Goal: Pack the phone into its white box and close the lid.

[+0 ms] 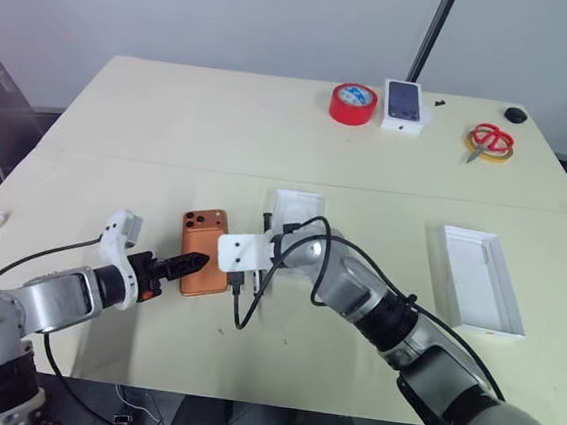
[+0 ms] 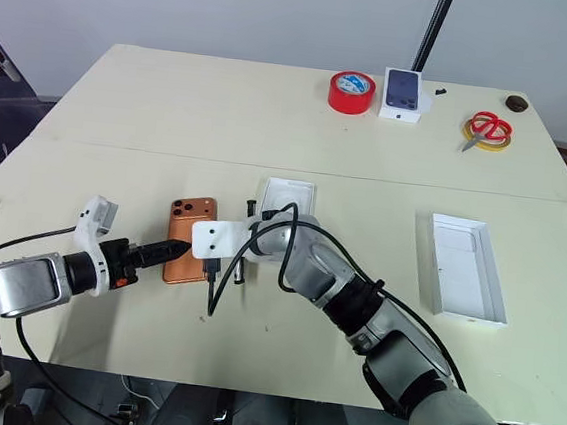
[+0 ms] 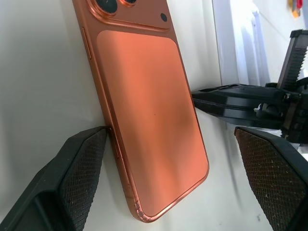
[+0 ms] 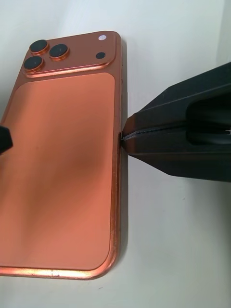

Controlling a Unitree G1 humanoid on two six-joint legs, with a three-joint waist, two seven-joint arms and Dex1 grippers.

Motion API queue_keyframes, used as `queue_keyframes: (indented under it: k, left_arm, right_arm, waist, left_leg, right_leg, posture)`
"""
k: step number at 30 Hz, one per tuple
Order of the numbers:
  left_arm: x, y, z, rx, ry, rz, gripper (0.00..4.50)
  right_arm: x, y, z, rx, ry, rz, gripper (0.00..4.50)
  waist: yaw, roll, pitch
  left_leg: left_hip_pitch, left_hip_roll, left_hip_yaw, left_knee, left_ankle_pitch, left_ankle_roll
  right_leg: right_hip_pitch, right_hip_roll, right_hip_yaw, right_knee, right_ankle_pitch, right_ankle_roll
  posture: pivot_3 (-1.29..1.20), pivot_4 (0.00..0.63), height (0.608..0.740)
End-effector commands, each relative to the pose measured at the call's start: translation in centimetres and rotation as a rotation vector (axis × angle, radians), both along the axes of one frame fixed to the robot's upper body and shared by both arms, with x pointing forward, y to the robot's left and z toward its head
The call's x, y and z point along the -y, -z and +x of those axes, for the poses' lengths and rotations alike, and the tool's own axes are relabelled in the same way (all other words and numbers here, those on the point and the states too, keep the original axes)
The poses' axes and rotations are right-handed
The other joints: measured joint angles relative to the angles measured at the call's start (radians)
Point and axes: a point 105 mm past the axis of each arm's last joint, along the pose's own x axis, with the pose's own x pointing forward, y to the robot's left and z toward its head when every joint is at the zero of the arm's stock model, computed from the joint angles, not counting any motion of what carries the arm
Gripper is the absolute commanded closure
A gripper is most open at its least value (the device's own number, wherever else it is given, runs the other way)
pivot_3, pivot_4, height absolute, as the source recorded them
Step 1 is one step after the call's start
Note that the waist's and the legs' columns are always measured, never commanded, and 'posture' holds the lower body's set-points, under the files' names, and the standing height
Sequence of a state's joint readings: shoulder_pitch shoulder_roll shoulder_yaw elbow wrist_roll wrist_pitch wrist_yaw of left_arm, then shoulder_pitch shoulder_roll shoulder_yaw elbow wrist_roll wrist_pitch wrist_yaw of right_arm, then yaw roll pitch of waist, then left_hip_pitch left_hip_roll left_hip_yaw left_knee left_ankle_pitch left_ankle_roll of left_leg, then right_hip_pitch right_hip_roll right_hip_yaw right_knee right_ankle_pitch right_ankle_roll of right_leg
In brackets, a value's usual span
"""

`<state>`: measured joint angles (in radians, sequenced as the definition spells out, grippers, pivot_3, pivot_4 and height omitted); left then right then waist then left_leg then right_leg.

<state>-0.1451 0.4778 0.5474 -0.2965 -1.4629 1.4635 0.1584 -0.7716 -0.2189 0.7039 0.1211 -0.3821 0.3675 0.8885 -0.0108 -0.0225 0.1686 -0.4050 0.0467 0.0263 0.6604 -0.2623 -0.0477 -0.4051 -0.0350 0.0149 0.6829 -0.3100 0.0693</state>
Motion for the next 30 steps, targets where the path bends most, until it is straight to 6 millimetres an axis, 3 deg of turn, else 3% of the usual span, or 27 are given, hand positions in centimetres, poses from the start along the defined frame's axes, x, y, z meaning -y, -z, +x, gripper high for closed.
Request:
queue_keyframes:
  k: [1,8,17,24,30]
  left_arm:
    - [3.1,0.0,-0.8,-0.012,0.127,-0.071,0.07]
    - [3.0,-1.7,-0.2,0.022,0.074,-0.141,0.07]
    - [3.6,-1.9,0.0,0.001,0.053,-0.177,0.07]
    - [1.5,-1.9,1.5,0.004,-0.104,-0.23,0.07]
    - [0.3,-1.1,2.0,-0.012,-0.178,-0.172,0.07]
  right_arm:
    - [-1.5,-0.6,-1.0,0.011,-0.052,0.033,4.5]
    - [-1.5,-0.4,-0.9,0.01,-0.046,0.027,4.5]
    - [-1.4,-0.2,-0.8,0.003,-0.031,0.03,4.5]
    - [-1.3,-0.2,-0.7,-0.002,-0.017,0.033,4.5]
    - [-1.3,-0.1,-0.6,-0.003,-0.013,0.033,4.5]
  waist:
    - [-0.001,0.0,0.0]
    - [-0.001,0.0,0.0]
    - [-0.002,0.0,0.0]
    - [-0.003,0.0,0.0]
    - [-0.009,0.0,0.0]
  left_leg:
    - [0.0,0.0,0.0,0.0,0.0,0.0]
    - [0.0,0.0,0.0,0.0,0.0,0.0]
    - [0.0,0.0,0.0,0.0,0.0,0.0]
    - [0.0,0.0,0.0,0.0,0.0,0.0]
    - [-0.001,0.002,0.0,0.0,0.0,0.0]
  right_leg:
    - [0.0,0.0,0.0,0.0,0.0,0.0]
    - [0.0,0.0,0.0,0.0,0.0,0.0]
    - [-0.001,0.0,0.0,0.0,0.0,0.0]
    - [-0.001,0.0,0.0,0.0,0.0,-0.001]
    - [-0.002,0.003,0.0,0.0,0.0,-0.001]
  posture:
    - [0.0,0.15,0.732]
    - [0.0,0.15,0.732]
    - [0.0,0.15,0.732]
    - [0.0,0.15,0.732]
    - [0.0,0.15,0.732]
